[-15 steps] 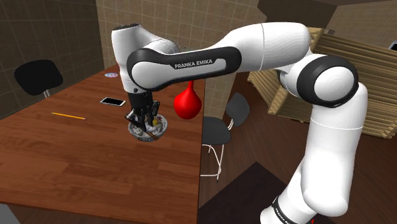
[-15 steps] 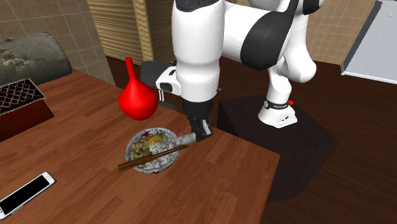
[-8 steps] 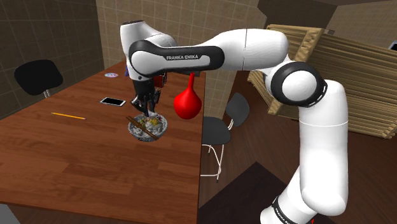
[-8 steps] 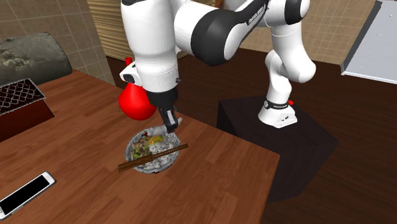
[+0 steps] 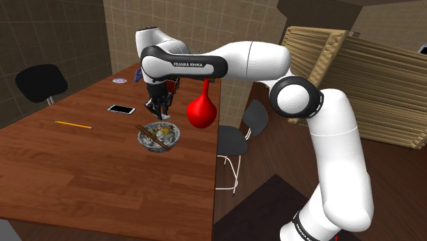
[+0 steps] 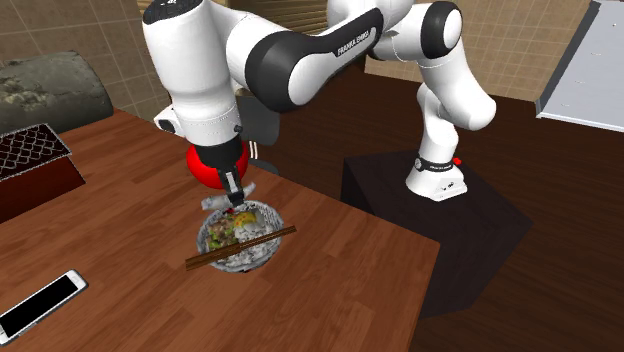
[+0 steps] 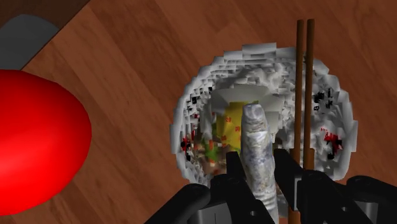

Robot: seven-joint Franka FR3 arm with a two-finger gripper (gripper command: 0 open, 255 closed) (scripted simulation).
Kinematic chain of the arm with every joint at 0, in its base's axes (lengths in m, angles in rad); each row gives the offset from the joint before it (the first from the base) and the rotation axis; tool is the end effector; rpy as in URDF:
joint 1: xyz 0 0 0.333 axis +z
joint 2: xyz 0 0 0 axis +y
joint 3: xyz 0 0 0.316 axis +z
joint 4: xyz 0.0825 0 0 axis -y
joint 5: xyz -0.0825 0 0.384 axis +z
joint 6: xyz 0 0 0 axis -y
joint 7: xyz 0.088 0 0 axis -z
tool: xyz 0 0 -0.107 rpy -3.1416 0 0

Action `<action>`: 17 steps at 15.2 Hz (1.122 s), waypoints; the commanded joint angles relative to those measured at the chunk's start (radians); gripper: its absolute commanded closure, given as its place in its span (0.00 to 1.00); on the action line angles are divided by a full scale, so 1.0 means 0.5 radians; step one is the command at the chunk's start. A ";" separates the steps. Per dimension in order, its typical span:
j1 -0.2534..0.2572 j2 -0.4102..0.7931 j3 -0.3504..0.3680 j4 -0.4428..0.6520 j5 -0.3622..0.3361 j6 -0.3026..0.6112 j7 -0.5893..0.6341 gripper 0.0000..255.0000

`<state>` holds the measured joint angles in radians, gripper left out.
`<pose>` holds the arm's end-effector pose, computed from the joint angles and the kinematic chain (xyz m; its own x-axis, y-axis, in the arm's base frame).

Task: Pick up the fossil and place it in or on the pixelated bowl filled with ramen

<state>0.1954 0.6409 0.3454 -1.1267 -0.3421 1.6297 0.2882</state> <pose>0.6646 0.2783 0.4419 0.9712 0.2298 -0.0636 0.2372 -0.9586 0.1578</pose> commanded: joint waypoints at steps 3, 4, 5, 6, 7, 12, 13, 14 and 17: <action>-0.017 -0.002 -0.001 -0.112 -0.004 0.108 0.019 1.00; -0.020 0.000 -0.001 -0.136 -0.005 0.133 0.024 1.00; -0.023 0.002 -0.002 -0.160 -0.007 0.158 0.029 1.00; -0.025 0.005 -0.003 -0.182 -0.009 0.182 0.034 1.00; -0.028 0.008 -0.004 -0.204 -0.011 0.206 0.039 1.00; -0.033 0.021 -0.007 -0.259 -0.018 0.271 0.053 1.00; -0.033 0.021 -0.007 -0.259 -0.018 0.271 0.053 1.00; -0.033 0.021 -0.007 -0.259 -0.018 0.271 0.053 1.00; -0.033 0.021 -0.007 -0.259 -0.018 0.271 0.053 1.00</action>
<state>0.1787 0.6512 0.3417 -1.2563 -0.3511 1.7652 0.3146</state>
